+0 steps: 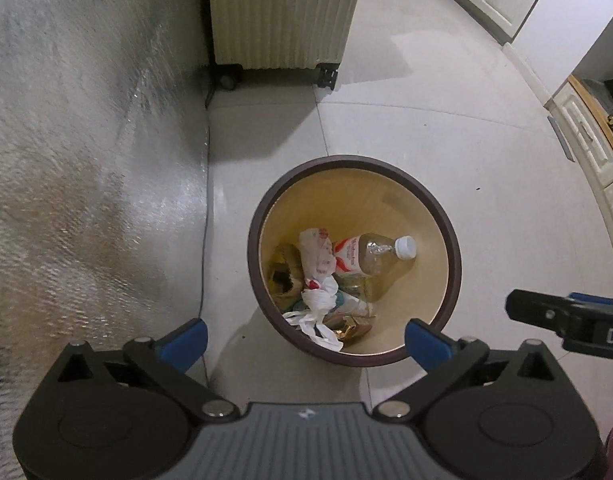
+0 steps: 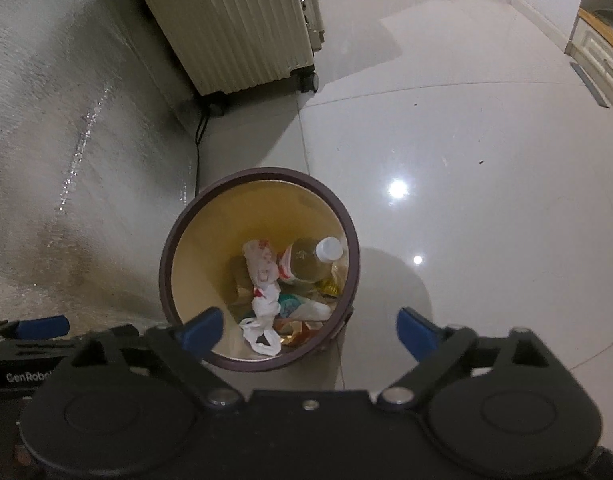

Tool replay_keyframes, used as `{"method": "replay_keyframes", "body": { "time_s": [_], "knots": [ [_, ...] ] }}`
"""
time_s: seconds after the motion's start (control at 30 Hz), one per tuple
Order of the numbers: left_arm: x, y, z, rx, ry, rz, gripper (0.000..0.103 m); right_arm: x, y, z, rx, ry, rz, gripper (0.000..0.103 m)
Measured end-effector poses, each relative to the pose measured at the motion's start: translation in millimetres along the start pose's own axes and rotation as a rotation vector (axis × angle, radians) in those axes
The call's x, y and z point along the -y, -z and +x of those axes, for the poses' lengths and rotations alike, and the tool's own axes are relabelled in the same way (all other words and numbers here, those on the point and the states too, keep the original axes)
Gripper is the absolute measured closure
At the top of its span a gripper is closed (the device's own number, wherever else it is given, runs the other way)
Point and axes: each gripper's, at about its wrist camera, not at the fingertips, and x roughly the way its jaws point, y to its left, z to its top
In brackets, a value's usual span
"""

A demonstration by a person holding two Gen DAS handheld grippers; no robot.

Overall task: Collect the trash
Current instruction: 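Lift both open tools from the wastebasket back toward the table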

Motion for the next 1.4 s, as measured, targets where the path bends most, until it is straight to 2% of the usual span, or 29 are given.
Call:
{"method": "replay_keyframes", "body": {
  "time_s": [0.1, 0.6, 1.07, 1.4],
  "knots": [
    [0.7, 1.9, -11.6, 0.009, -0.004, 0.001, 0.0, -1.2, 2.8, -10.3, 0.018, 0.005, -0.006, 0.0],
    [10.5, 12.9, -85.9, 0.094, -0.003, 0.033, 0.0, 1.0, 21.0, -85.2, 0.112, 0.052, -0.014, 0.0],
    [22.7, 26.1, -197.2, 0.247, 0.024, 0.043, 0.0, -7.2, 37.2, -193.8, 0.27, 0.063, -0.033, 0.0],
    [31.2, 45.7, -284.7, 0.38, 0.041, 0.07, 0.0, -20.3, 49.3, -283.7, 0.419, 0.075, -0.083, 0.0]
  ]
}}
